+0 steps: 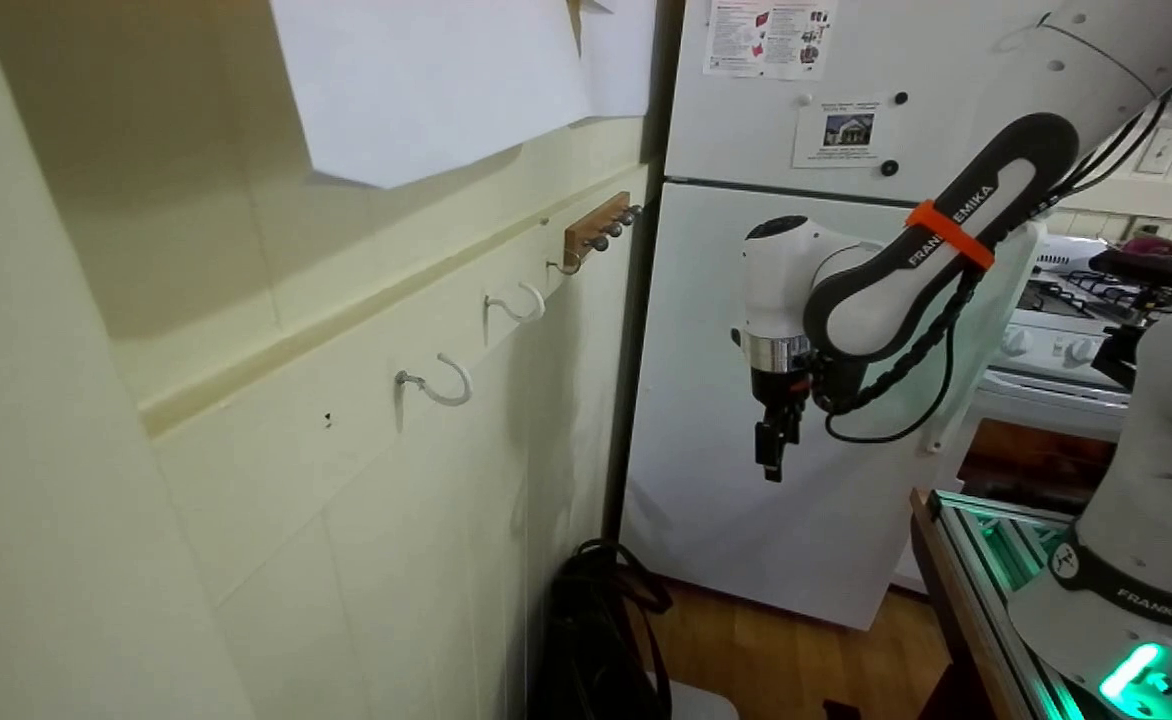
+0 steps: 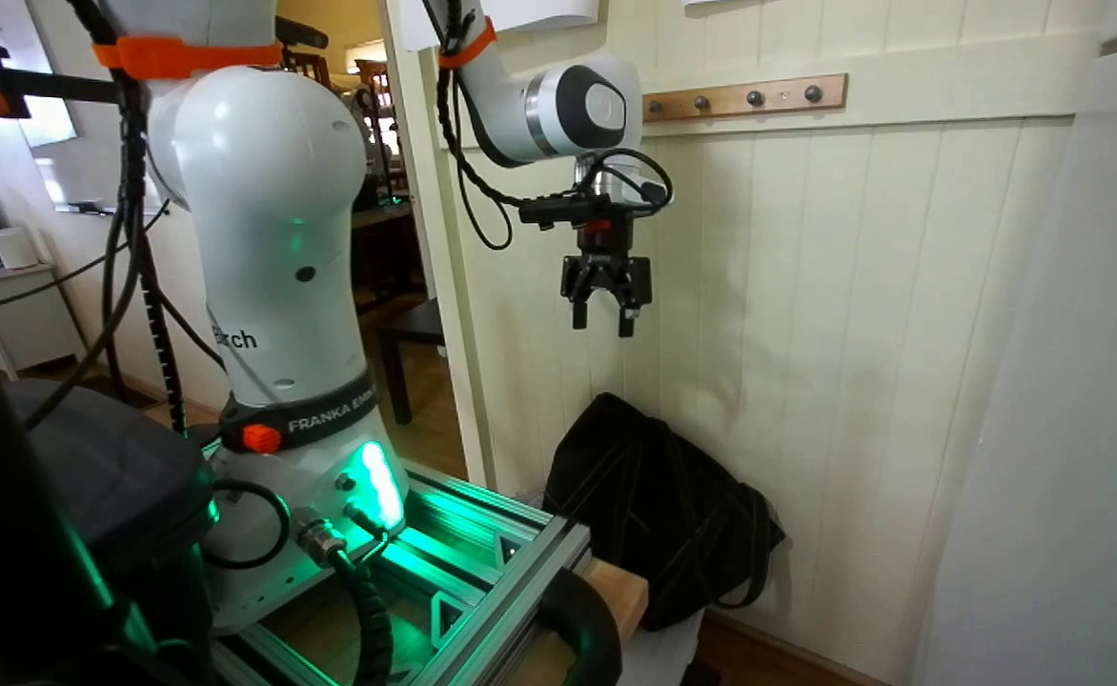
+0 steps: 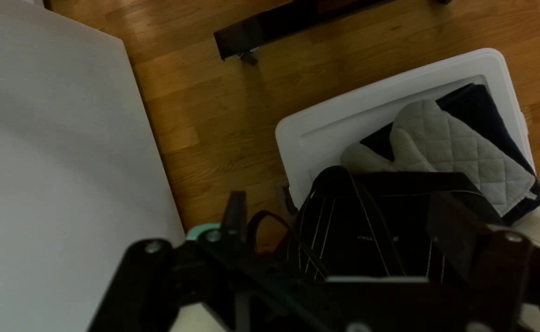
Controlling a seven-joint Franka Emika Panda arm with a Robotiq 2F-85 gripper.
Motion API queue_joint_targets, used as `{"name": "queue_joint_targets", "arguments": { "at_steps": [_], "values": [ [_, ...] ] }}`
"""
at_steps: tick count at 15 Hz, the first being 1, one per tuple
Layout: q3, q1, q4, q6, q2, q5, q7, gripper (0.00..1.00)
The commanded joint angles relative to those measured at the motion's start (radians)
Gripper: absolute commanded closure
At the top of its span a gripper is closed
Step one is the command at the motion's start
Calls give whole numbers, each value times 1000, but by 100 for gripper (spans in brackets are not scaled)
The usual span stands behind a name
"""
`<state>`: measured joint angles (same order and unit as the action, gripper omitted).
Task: Hook the black bag on the third hook from the left
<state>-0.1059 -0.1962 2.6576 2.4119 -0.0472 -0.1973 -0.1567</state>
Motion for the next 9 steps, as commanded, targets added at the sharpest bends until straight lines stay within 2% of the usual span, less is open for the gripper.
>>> {"name": "queue_joint_targets", "arguments": {
  "at_steps": [1,2,4,7,9],
  "values": [
    [-15,14,18,34,1,6,15,0],
    [-18,10,15,66,33,-5,-5,0],
    [-31,7,1,98,100,41,48,0],
    [-41,1,-8,242,214,133,177,0],
    [-25,-14,-31,303,295,217,278,0]
  ]
}}
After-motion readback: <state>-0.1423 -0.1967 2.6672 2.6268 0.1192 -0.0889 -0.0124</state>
